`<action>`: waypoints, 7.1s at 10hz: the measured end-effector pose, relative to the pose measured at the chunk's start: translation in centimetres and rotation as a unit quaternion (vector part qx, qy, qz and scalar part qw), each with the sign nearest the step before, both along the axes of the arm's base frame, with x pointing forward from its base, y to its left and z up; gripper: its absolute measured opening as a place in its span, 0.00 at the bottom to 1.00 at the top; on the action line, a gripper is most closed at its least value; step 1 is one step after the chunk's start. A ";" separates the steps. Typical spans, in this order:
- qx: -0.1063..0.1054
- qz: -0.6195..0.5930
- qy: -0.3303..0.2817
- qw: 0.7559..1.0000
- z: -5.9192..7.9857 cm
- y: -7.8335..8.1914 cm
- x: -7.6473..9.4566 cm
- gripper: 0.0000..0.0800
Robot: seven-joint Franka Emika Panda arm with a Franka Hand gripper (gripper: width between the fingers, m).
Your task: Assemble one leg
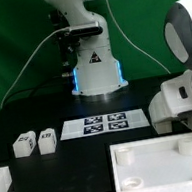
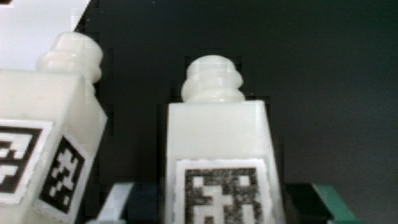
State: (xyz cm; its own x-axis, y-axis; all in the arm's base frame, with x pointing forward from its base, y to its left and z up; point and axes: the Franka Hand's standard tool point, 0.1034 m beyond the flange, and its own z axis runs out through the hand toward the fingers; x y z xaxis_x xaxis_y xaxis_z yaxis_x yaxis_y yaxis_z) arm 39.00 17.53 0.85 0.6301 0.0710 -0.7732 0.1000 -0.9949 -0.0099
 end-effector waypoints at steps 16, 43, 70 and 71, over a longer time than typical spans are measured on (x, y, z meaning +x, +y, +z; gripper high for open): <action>0.080 0.044 -0.243 0.966 14.9 -5.9 15.2 0.36; 0.125 0.070 -0.661 0.737 6.9 -6.0 23.4 0.36; 0.132 0.044 -0.448 0.883 9.1 -6.0 24.3 0.81; 0.135 0.041 -0.416 0.898 9.1 -5.8 23.7 0.81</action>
Offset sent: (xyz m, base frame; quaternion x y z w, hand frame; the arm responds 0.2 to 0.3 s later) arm 0.0440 -0.0159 0.0668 -0.0048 0.0014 -0.0361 0.9993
